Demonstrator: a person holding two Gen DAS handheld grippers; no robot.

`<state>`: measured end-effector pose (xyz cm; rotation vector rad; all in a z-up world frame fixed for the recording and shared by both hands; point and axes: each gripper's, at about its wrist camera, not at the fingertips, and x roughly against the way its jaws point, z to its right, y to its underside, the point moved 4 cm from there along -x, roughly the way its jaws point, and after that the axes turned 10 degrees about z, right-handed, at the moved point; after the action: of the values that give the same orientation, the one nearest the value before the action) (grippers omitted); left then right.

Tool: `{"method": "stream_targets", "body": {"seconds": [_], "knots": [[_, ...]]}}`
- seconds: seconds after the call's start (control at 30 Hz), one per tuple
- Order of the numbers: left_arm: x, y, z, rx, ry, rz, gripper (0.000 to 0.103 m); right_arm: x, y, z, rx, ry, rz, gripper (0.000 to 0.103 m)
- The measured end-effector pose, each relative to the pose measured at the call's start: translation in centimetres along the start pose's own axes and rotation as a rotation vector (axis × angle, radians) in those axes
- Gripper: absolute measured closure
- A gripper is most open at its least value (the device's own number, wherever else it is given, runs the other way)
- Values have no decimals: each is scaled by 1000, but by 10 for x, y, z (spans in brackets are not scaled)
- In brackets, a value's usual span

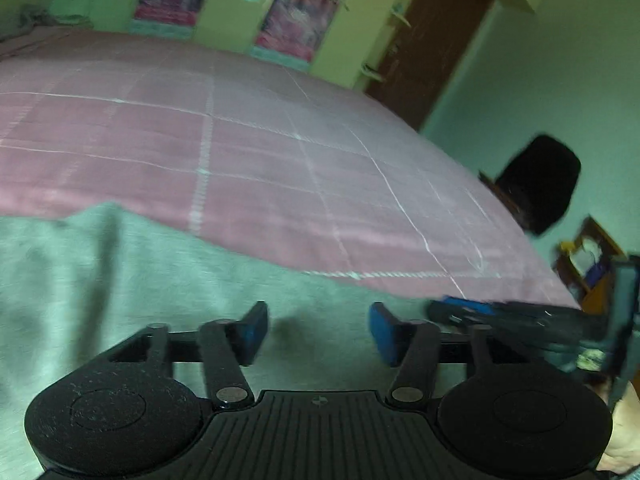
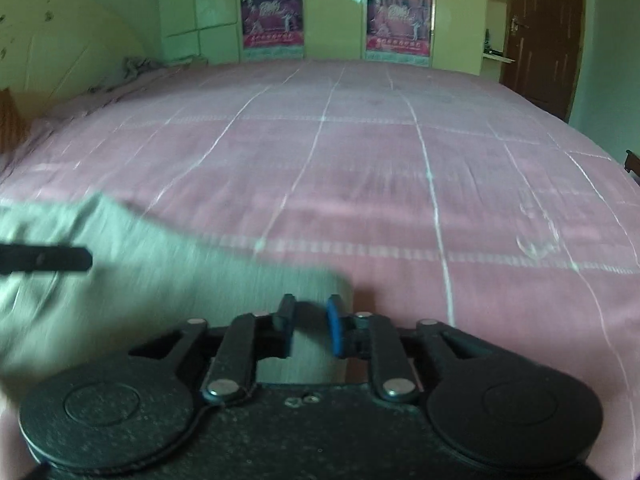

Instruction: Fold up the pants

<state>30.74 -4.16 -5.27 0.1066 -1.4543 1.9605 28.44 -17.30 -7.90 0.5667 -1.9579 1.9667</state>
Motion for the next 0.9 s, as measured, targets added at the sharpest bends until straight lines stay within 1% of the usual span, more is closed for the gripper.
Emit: {"method": "stream_targets", "body": {"seconds": [0.03, 0.07, 0.1, 0.13, 0.23, 0.3, 0.33, 0.37, 0.43, 0.5, 0.57, 0.7, 0.83, 0.87, 0.9], "knots": [[-10, 4, 5, -17, -4, -33, 43, -9, -2, 1, -12, 2, -16, 82], [-24, 12, 7, -47, -23, -83, 42, -16, -1, 2, -17, 2, -27, 82], [-31, 20, 9, -101, -45, -87, 42, -19, 3, 2, -13, 5, -33, 82], [-31, 25, 11, -149, -63, -72, 42, -20, 6, 1, -5, 7, -34, 82], [-16, 22, 20, -178, -95, -84, 41, -8, 12, -1, 28, 8, -37, 82], [-3, 29, 19, -184, -103, -98, 41, 12, 19, 0, 25, -15, -31, 82], [4, 33, 17, -194, -106, -92, 41, 21, 26, 1, 23, -16, -33, 81], [13, 38, 16, -206, -114, -82, 40, 29, 33, 3, 20, -14, -38, 78], [29, 45, 12, -217, -127, -68, 38, 46, 49, 6, -11, -23, -32, 79], [43, 52, 7, -222, -145, -53, 35, 61, 59, 8, -42, -29, -19, 76], [52, 57, 3, -223, -155, -44, 35, 73, 65, 7, -46, -24, -10, 74], [57, 60, 2, -218, -173, -48, 35, 86, 71, -1, -14, -25, -1, 74], [67, 60, 0, -215, -176, -52, 35, 90, 69, -1, -22, -25, -12, 74], [71, 58, 1, -208, -178, -43, 35, 91, 69, -2, -13, -24, -15, 74], [79, 56, 2, -205, -182, -15, 35, 92, 69, -3, -2, -22, -18, 74]]}}
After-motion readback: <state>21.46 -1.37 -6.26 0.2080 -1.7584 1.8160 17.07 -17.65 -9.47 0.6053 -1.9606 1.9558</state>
